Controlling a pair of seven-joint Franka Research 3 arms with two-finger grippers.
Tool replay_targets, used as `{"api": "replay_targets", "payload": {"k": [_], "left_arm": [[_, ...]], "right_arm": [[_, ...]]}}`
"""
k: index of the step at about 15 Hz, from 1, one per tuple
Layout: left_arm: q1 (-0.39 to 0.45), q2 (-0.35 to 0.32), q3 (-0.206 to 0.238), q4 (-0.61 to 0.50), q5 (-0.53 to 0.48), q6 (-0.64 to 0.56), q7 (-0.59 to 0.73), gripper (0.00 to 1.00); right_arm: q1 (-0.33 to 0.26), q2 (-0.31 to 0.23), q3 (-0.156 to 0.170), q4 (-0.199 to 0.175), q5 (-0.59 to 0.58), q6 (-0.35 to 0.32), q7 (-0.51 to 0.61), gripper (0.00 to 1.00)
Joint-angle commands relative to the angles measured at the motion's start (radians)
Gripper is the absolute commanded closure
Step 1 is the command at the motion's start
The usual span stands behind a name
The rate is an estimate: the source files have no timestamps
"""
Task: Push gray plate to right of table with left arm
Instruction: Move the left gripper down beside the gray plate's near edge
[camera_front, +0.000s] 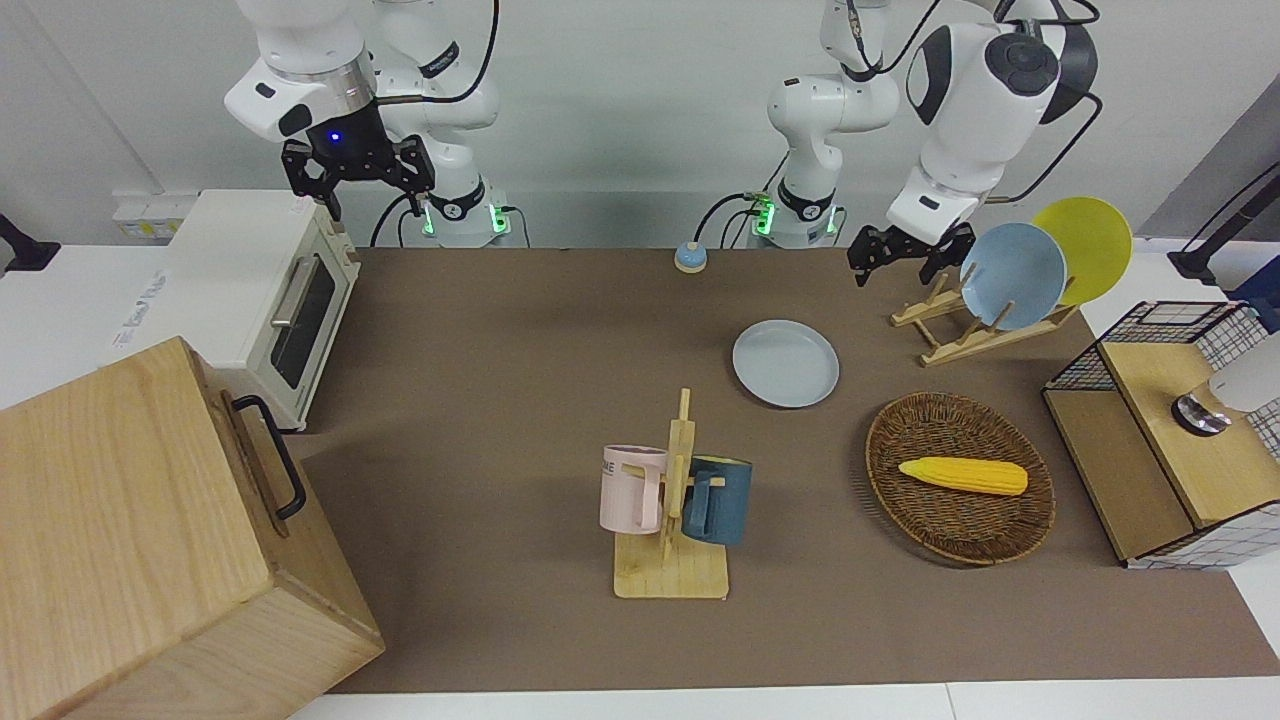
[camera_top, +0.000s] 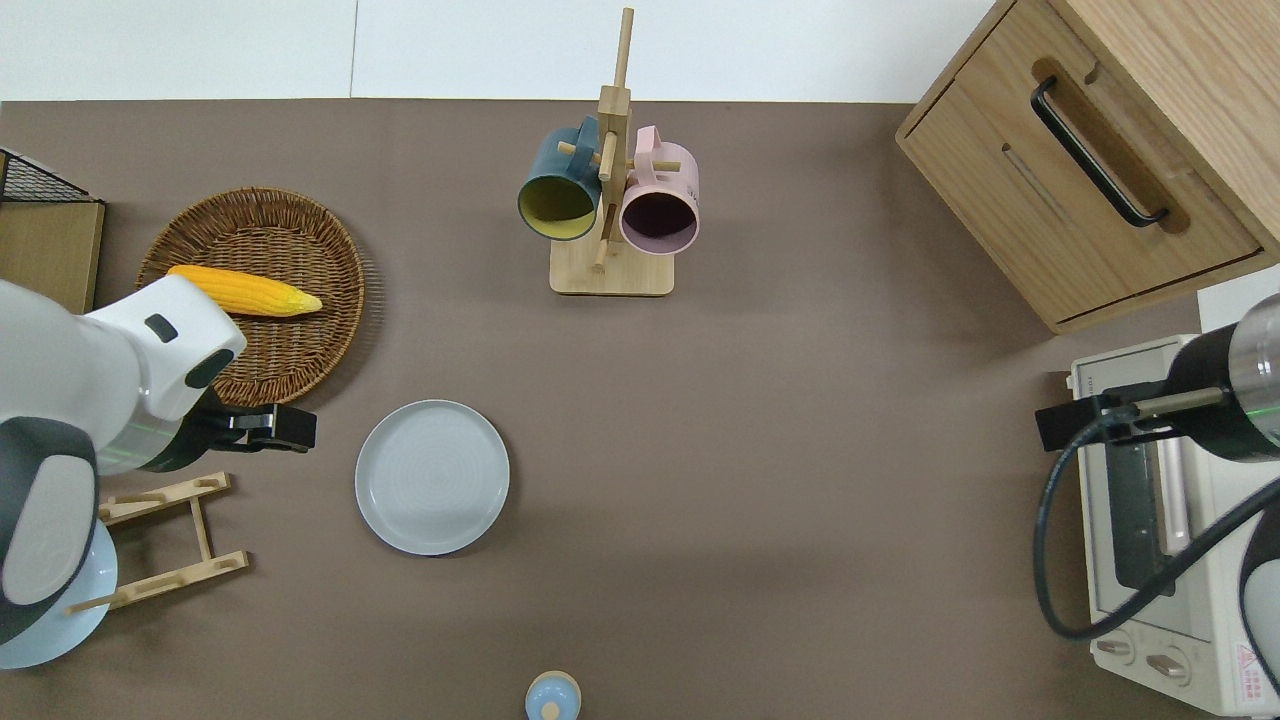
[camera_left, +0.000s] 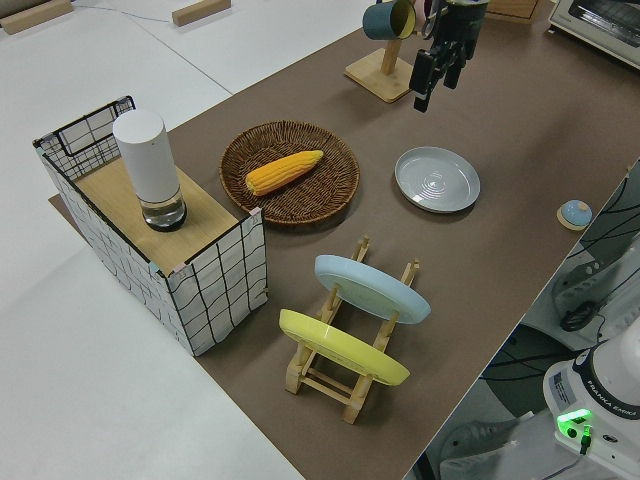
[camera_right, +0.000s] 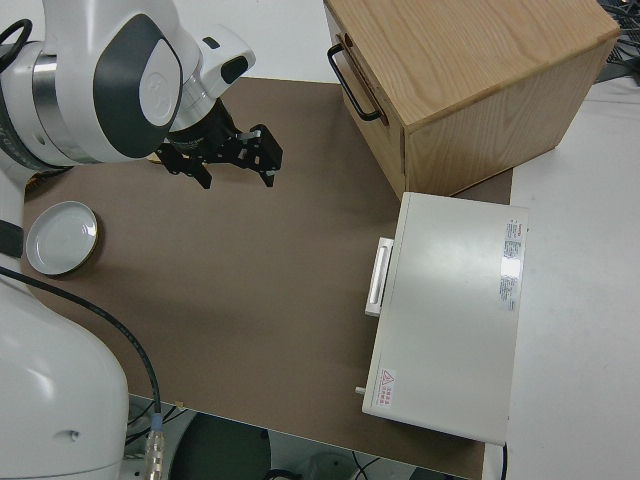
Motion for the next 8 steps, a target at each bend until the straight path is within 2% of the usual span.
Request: {"api": "replay_targets", "payload": {"k": [1,4,8], "left_arm": [[0.002,-0.039,0.027,-0.159,-0.002,0.103,0.052,0.01],[0.002,-0.039,0.046,-0.257,-0.025,0.14,0.104,0.03],[-0.007,-0.024,0.046,-0.464,-0.077,0.339,0.17,0.05]], "right_arm": [[-0.008,-0.01,0.005,-0.004,-0.001,-0.012,-0.008,0.005],[-0.008,-0.01,0.005,-0.004,-0.001,-0.012,-0.008,0.005],[-0.008,-0.01,0.005,-0.004,0.001,-0.012,-0.008,0.005]]}}
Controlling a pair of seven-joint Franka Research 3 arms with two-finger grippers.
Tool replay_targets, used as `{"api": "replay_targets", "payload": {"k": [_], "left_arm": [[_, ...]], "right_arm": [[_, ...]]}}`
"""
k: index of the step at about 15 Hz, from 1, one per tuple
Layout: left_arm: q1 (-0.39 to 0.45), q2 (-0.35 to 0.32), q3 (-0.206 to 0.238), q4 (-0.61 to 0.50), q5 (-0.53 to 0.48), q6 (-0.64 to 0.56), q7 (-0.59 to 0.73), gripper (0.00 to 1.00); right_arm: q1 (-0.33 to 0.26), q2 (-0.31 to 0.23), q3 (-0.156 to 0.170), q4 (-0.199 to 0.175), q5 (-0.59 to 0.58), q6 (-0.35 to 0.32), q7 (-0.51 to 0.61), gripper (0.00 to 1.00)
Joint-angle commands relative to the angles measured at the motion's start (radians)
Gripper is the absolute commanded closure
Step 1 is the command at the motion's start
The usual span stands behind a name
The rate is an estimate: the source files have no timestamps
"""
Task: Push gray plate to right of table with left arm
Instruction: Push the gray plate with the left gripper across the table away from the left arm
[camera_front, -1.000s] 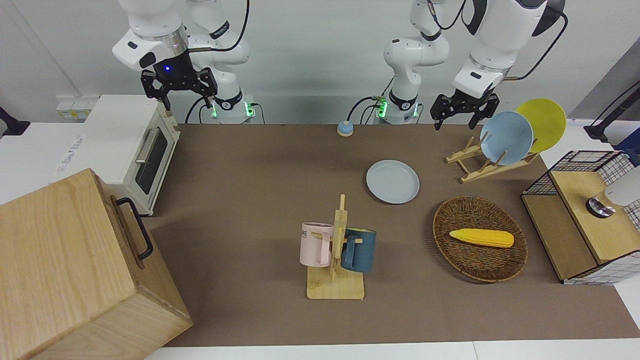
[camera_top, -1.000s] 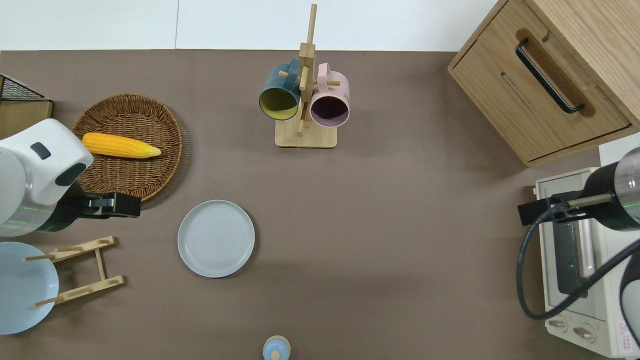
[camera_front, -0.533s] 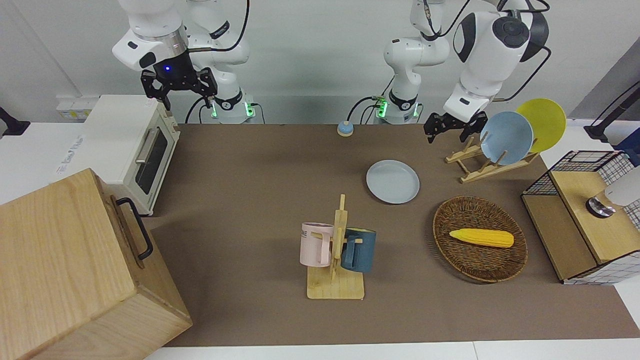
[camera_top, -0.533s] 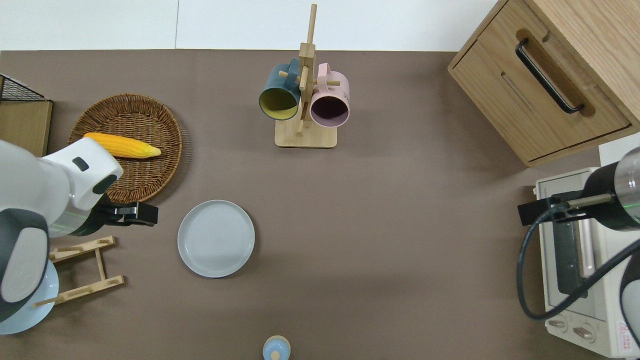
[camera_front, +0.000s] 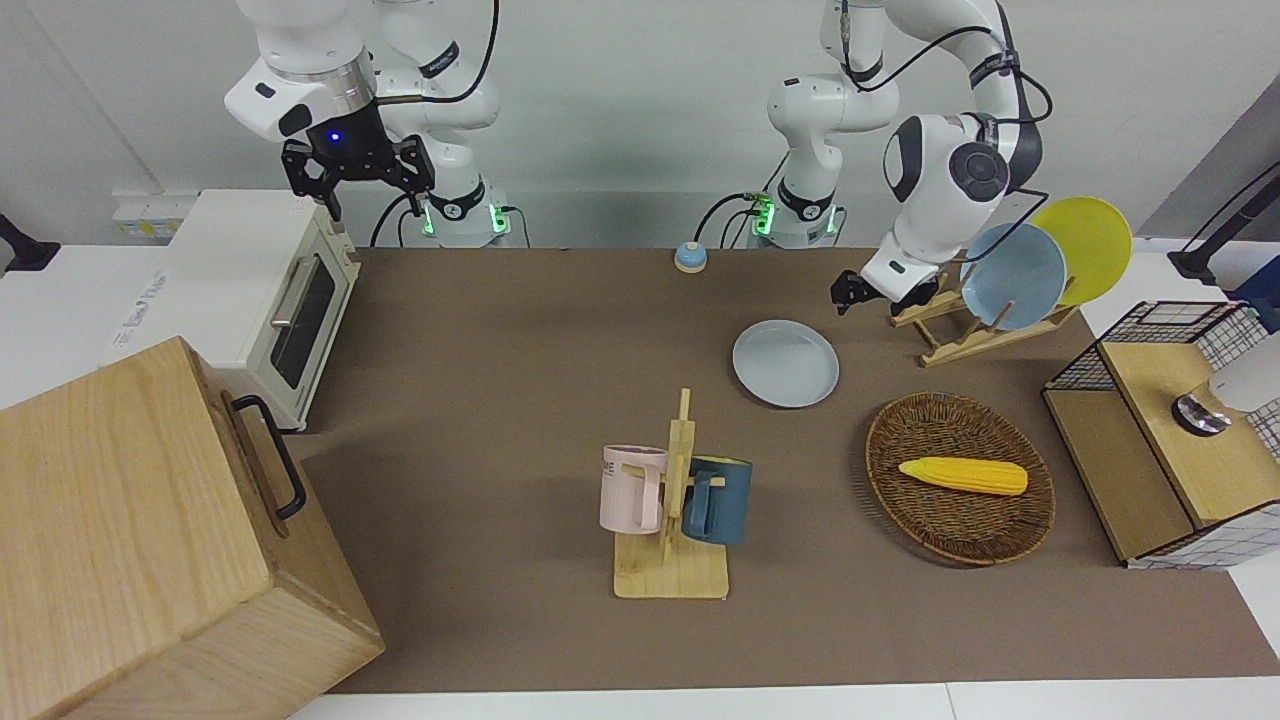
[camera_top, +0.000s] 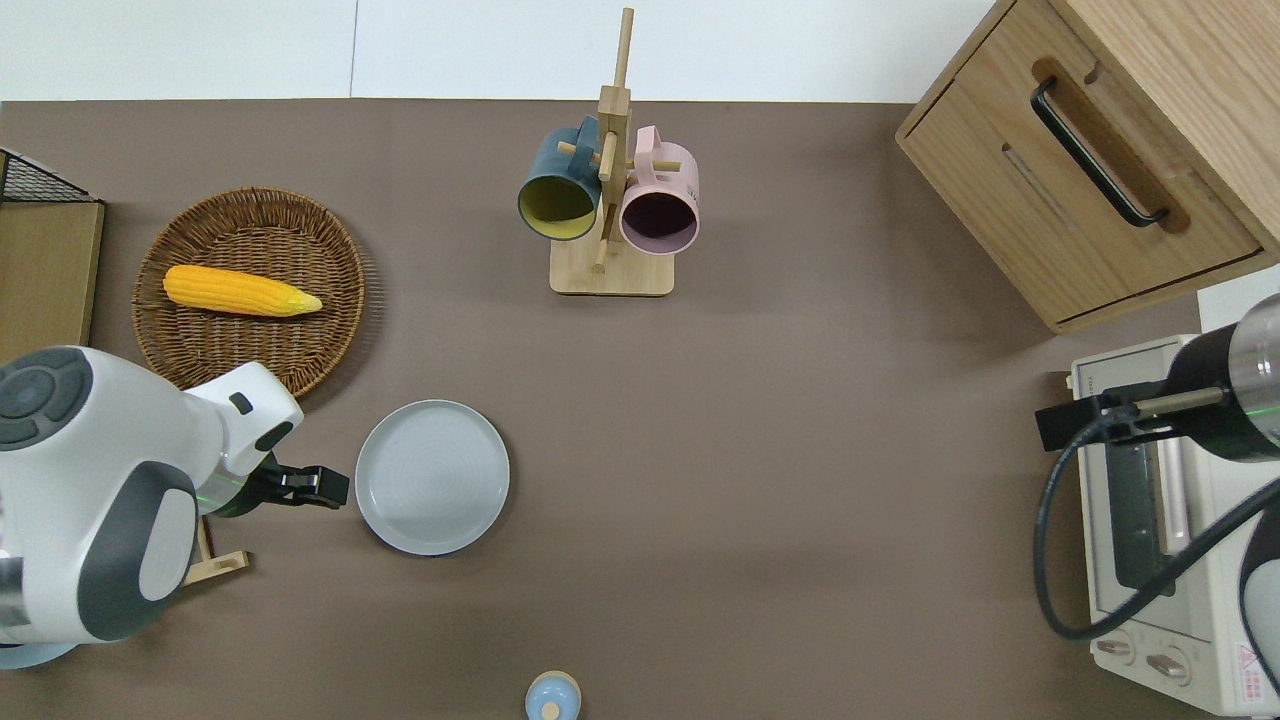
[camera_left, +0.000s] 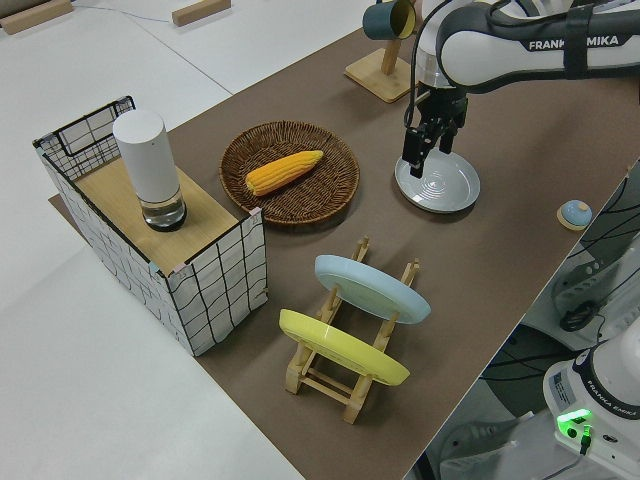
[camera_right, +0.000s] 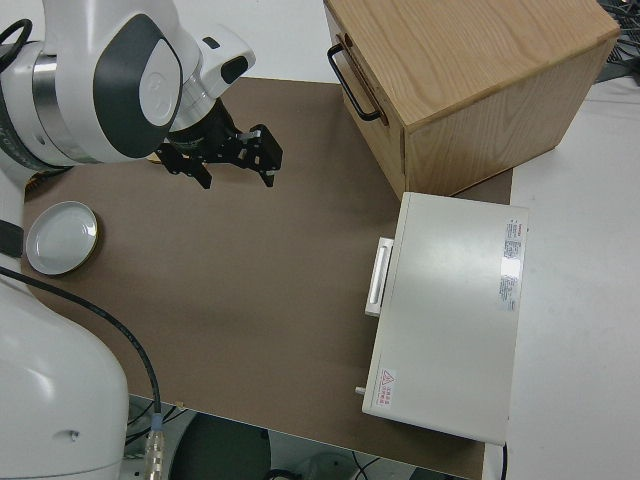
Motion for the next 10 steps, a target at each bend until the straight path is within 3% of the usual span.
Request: {"api": "replay_targets", "payload": {"k": [1,3,4,5,7,9,10], "left_arm": [[-0.007,-0.009,0.005,-0.176,-0.068,0.181,0.067,0.05],[-0.012,0.057,0.003,-0.196,-0.075,0.261,0.067,0.05],[-0.011,0.077,0.003,-0.203,-0.075,0.292,0.067,0.1],[-0.011,0.091,0.003,-0.205,-0.086,0.312,0.067,0.23],[-0.012,0.123,-0.004,-0.204,-0.176,0.362,0.067,0.38],[-0.012,0.135,-0.008,-0.204,-0.209,0.378,0.066,0.71],[-0.012,0.137,-0.008,-0.201,-0.233,0.378,0.066,0.82]], "right_arm": [[-0.008,-0.01,0.005,-0.004,-0.001,-0.012,-0.008,0.005],[-0.008,-0.01,0.005,-0.004,-0.001,-0.012,-0.008,0.005],[-0.008,-0.01,0.005,-0.004,-0.001,-0.012,-0.008,0.005],[-0.008,-0.01,0.005,-0.004,-0.001,-0.012,-0.008,0.005],[-0.008,-0.01,0.005,-0.004,-0.001,-0.012,-0.008,0.005],[-0.008,-0.01,0.005,-0.004,-0.001,-0.012,-0.008,0.005],[-0.008,-0.01,0.005,-0.004,0.001,-0.012,-0.008,0.005]]}}
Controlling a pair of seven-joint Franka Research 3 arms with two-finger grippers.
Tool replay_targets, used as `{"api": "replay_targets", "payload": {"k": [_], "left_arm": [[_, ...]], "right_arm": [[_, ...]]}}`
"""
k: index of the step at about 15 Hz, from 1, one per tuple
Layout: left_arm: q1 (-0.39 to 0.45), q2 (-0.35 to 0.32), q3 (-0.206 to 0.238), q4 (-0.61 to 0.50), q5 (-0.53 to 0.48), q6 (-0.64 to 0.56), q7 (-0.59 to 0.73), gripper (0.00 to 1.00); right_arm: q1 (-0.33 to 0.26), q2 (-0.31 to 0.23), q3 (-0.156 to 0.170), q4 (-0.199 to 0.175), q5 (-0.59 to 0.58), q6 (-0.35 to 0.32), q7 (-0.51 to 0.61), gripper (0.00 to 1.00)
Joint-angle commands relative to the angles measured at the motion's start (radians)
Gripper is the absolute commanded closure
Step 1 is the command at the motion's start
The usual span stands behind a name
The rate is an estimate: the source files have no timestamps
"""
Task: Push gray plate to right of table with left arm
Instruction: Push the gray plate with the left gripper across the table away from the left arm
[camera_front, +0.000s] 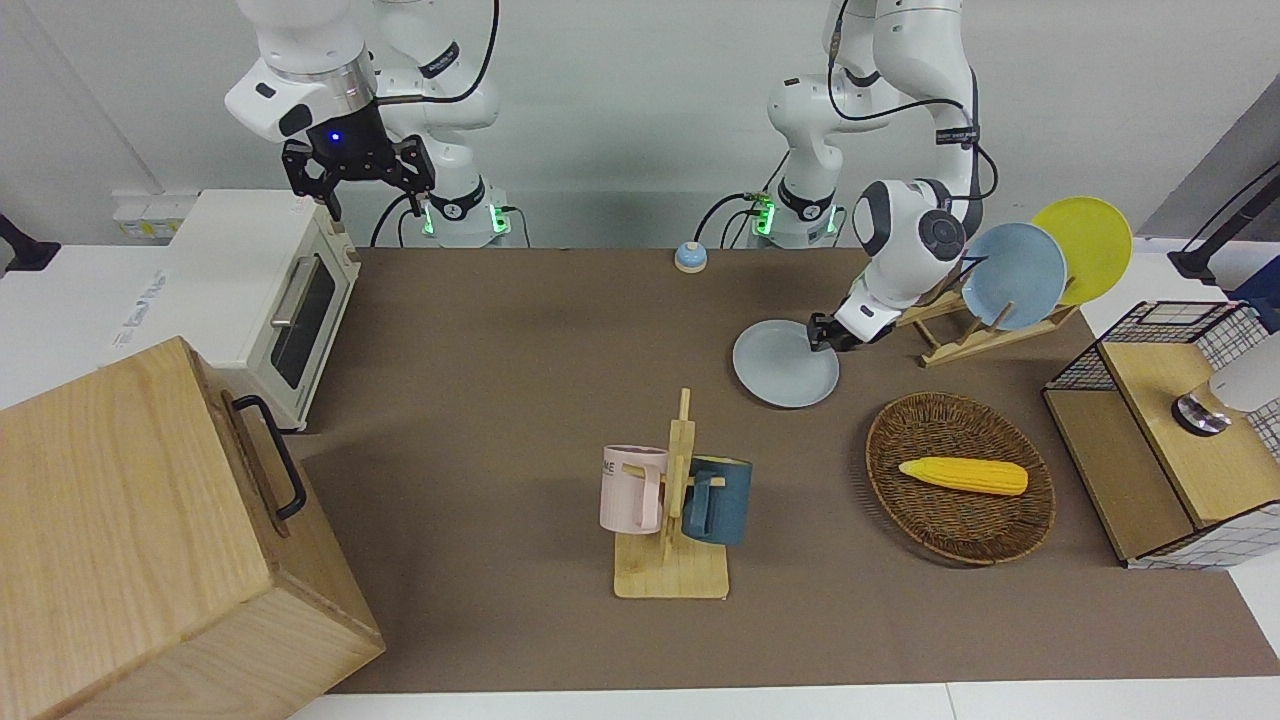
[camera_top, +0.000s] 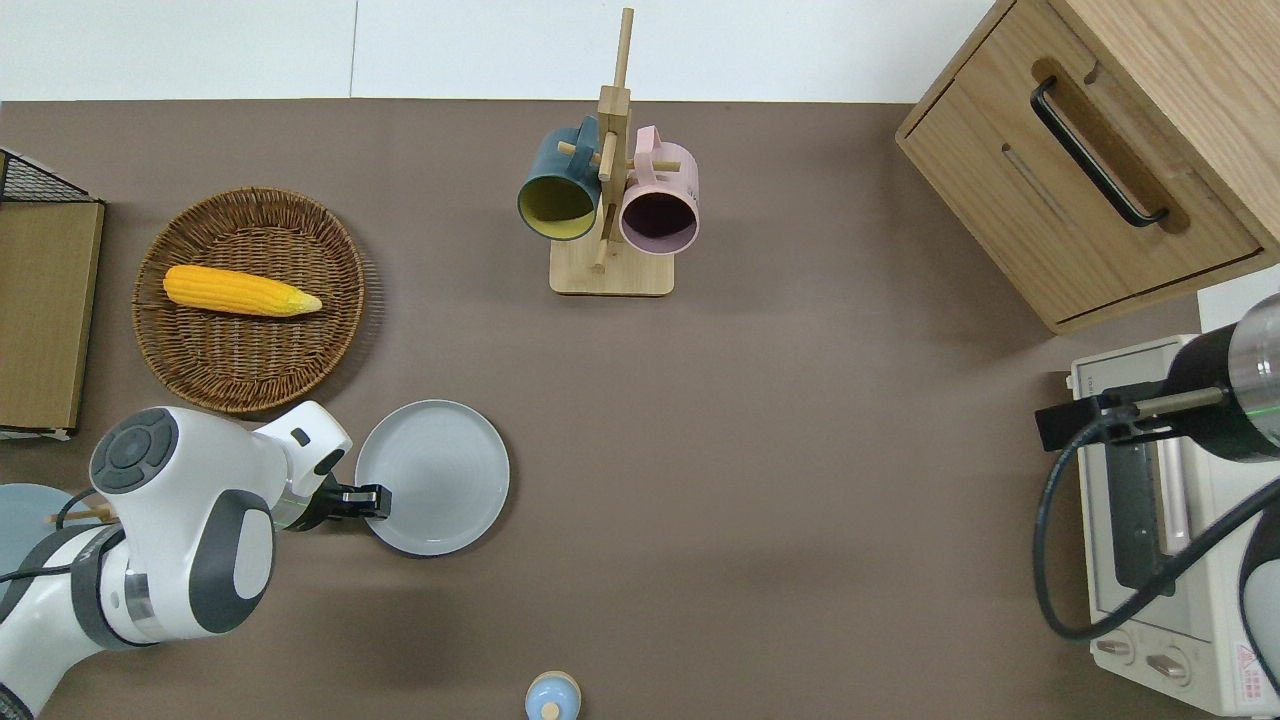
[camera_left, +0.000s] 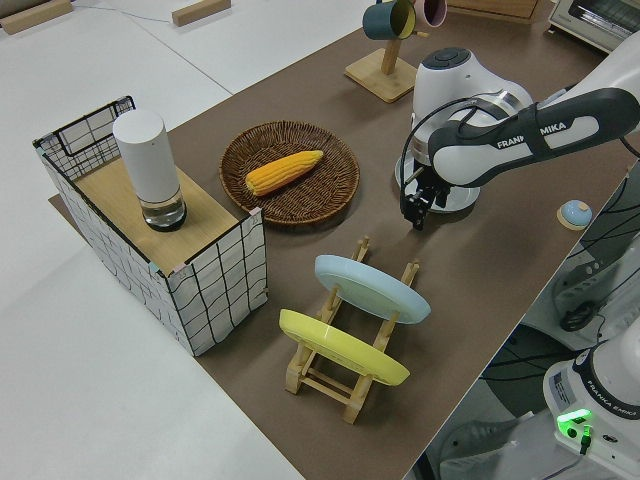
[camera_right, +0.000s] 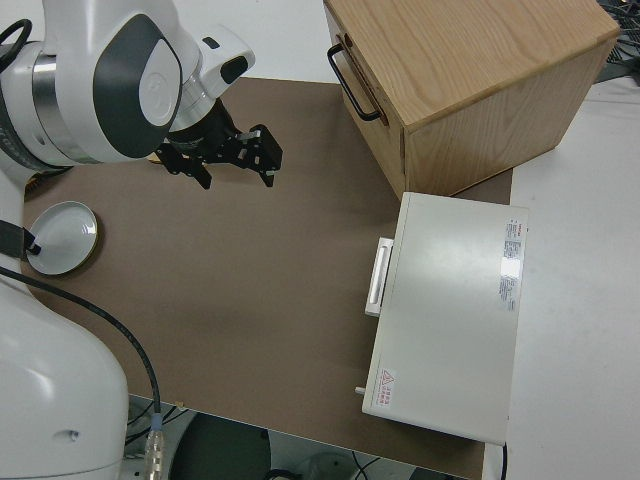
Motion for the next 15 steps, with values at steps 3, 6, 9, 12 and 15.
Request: {"api": "replay_targets", "payload": {"k": [3,6,9,12,15], "left_arm": [[-0.013,0.031,-0.014,0.003,-0.14,0.053,0.01,1.0],[-0.013,0.034,-0.075,0.011,-0.152,0.053,-0.001,1.0],[-0.013,0.034,-0.204,0.011,-0.152,0.053,-0.109,1.0],[-0.013,0.034,-0.325,0.012,-0.154,0.088,-0.254,1.0],[-0.013,0.045,-0.454,0.029,-0.152,0.142,-0.433,1.0]], "right_arm": [[-0.008,-0.01,0.005,-0.004,-0.001,-0.012,-0.008,0.005],[-0.008,-0.012,0.005,-0.004,-0.001,-0.012,-0.008,0.005],[-0.008,-0.012,0.005,-0.004,0.001,-0.012,-0.008,0.005],[-0.008,-0.01,0.005,-0.004,-0.001,-0.012,-0.008,0.005],[-0.008,-0.01,0.005,-0.004,-0.001,-0.012,-0.008,0.005]]}}
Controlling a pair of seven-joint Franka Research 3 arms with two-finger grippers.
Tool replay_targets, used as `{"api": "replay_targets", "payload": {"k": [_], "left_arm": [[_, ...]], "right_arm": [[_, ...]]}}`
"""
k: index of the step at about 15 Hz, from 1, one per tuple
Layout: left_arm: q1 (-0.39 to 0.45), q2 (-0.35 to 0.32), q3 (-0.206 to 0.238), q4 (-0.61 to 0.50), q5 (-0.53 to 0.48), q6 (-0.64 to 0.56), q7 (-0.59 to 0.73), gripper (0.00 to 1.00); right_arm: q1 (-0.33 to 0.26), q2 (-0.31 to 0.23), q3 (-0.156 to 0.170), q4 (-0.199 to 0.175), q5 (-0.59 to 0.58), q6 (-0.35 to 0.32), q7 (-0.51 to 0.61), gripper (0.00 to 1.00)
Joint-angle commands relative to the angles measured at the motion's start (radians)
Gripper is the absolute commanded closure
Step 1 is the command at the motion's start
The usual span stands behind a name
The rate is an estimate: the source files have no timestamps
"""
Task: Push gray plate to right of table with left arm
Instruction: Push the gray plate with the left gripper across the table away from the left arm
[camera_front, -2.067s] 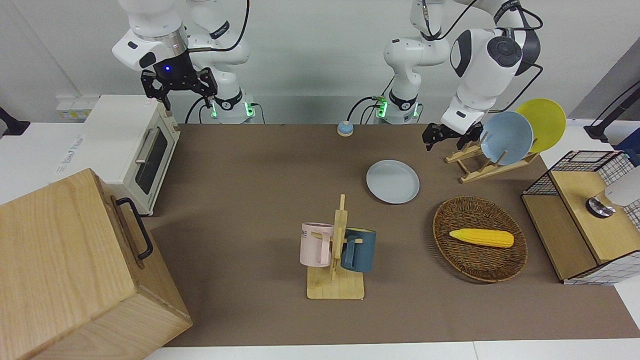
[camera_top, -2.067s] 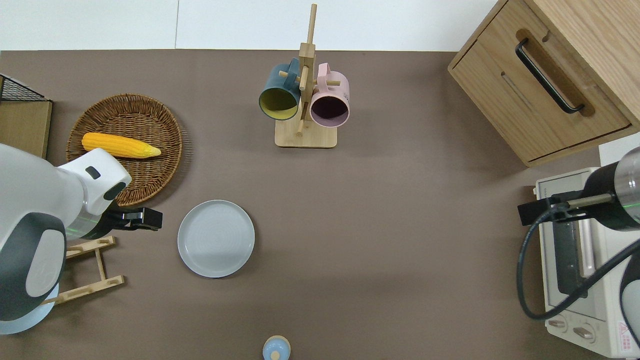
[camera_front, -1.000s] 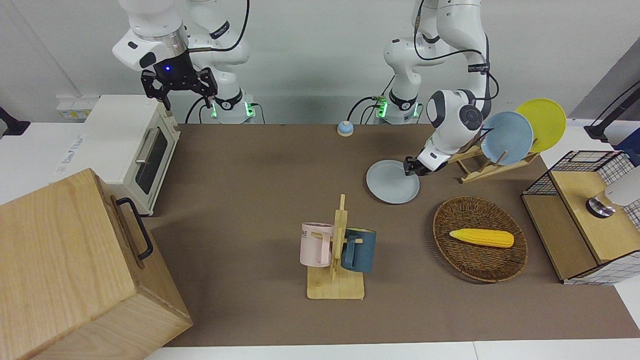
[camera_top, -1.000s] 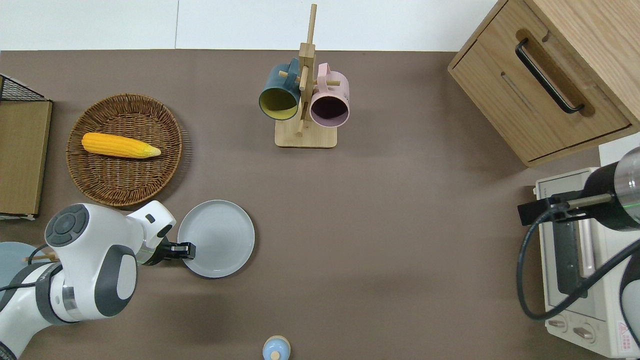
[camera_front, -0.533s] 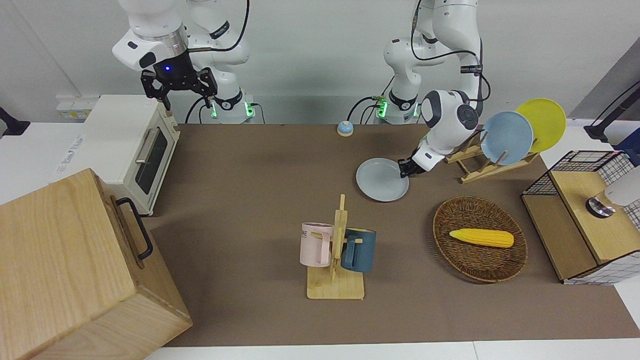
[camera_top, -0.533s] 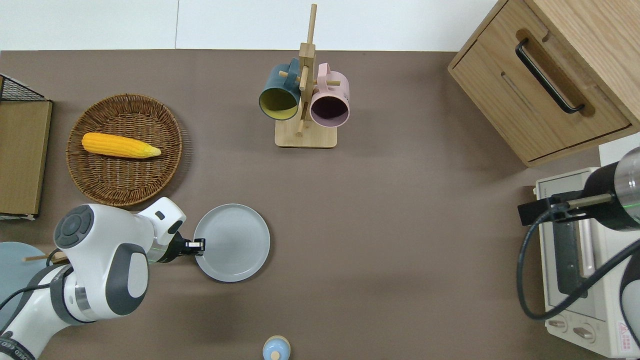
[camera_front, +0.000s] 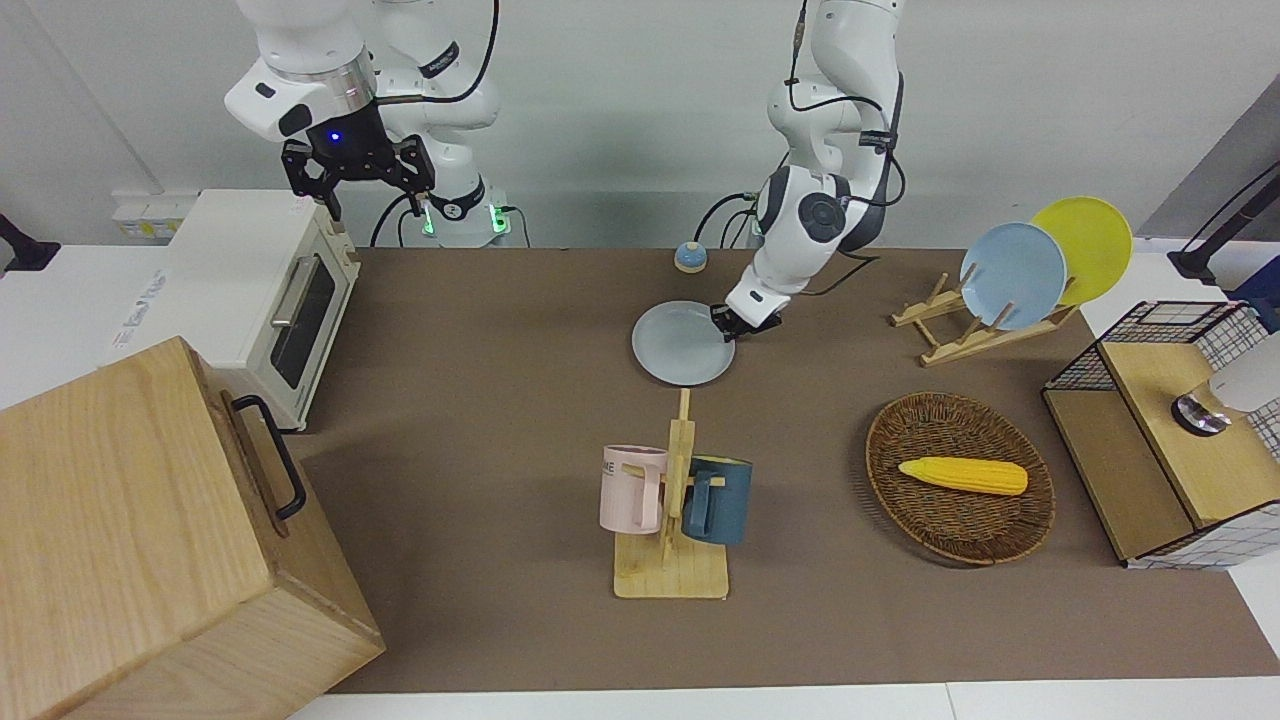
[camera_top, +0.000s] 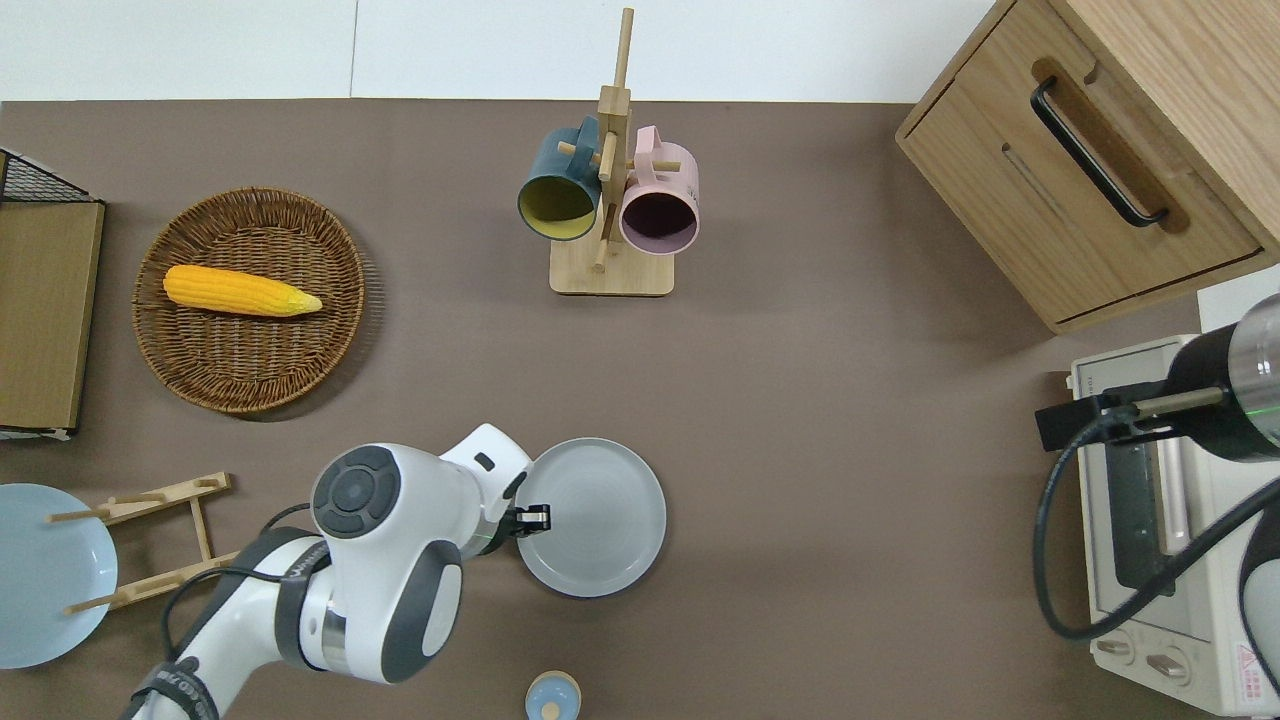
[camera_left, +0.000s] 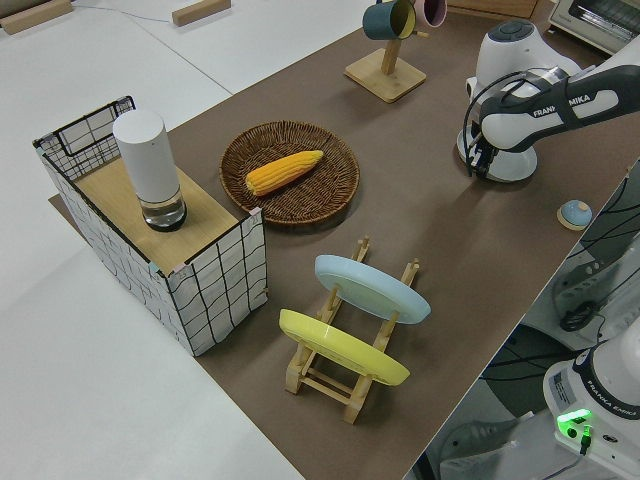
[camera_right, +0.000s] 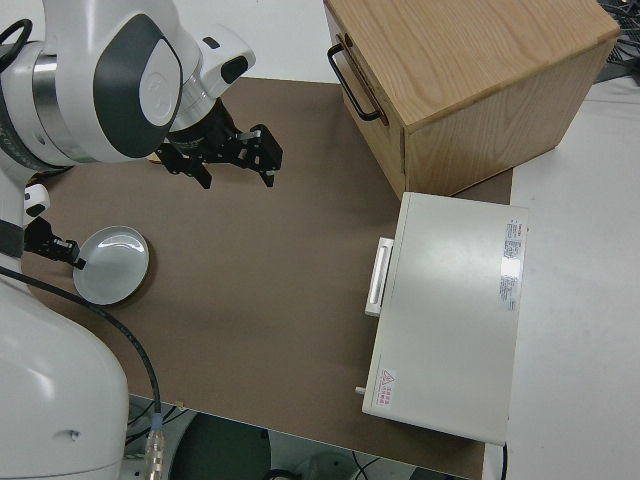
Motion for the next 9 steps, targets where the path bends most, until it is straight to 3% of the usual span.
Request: {"api": "replay_targets", "payload": {"k": [1,5,9], "left_arm": [[-0.01,0.037,-0.078,0.017,-0.01,0.05,-0.128,1.0],[-0.014,0.056,-0.148,0.043,-0.01,0.091,-0.226,1.0],[-0.097,0.122,-0.152,0.084,-0.013,0.175,-0.344,1.0]], "right_arm": [[-0.008,-0.01,0.005,-0.004,-0.001,-0.012,-0.008,0.005],[-0.008,-0.01,0.005,-0.004,0.001,-0.012,-0.008,0.005],[-0.008,-0.01,0.005,-0.004,0.001,-0.012,-0.008,0.005]]}}
